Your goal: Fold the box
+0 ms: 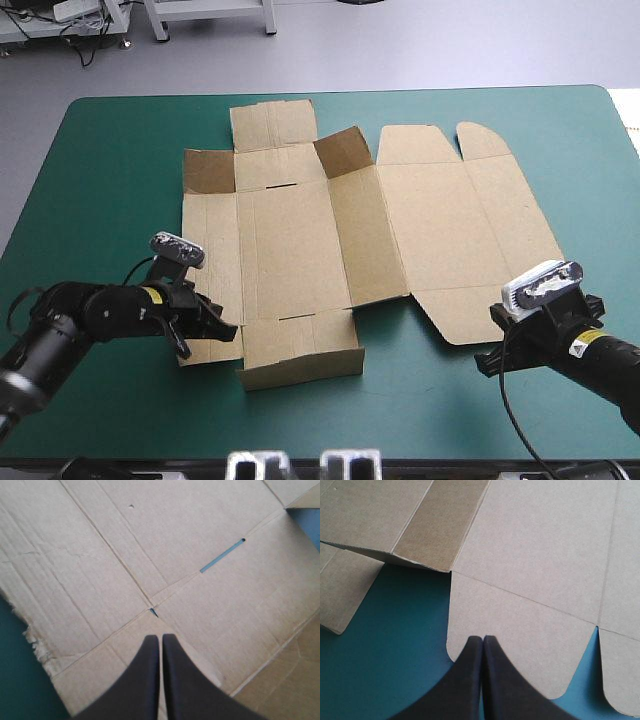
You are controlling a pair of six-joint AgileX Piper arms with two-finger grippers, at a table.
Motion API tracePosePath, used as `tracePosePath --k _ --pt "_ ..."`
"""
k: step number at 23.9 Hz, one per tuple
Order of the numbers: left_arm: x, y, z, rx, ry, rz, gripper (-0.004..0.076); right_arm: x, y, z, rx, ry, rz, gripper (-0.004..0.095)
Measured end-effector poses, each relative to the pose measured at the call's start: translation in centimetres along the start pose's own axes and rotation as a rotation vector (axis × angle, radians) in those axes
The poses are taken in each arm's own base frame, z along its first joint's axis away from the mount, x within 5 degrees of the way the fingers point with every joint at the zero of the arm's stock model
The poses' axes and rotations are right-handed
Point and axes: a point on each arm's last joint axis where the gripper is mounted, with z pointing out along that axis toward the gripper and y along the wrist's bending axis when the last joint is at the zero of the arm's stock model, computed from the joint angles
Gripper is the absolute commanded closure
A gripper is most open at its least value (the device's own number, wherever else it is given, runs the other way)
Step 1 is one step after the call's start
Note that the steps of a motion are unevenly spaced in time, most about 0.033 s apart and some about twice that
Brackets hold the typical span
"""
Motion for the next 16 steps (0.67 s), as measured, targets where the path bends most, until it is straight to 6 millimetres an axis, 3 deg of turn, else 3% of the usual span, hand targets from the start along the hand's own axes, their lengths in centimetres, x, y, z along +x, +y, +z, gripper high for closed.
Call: tracePosePath --k 4,7,9,13,15,16 --pt "-1.1 2.0 2.3 0.137 0.019 -0.072 0.0709 0.1 0.0 0.0 -0.004 0.009 0.000 0.0932" --pt "-1.2 4.0 2.9 0.294 0.023 -0.130 0.0709 0.2 0.1 0.0 -0.011 0.027 0.000 0.0932" --pt "-0.6 6.8 2.4 0.366 0.004 -0.196 0.0711 0.4 0.1 0.0 -0.016 0.040 0.000 0.0932" --pt "0.8 11.3 0.4 0.300 -0.105 -0.362 0.0708 0.4 0.2 0.0 -0.019 0.046 -0.003 0.0932" --pt "1.4 12.5 0.5 0.285 -0.094 -0.433 0.0654 0.4 0.2 0.0 -0.017 0.041 -0.007 0.0932" --pt "1.6 12.9 0.8 0.282 -0.069 -0.456 0.0574 0.3 0.1 0.0 -0.015 0.036 -0.007 0.0932"
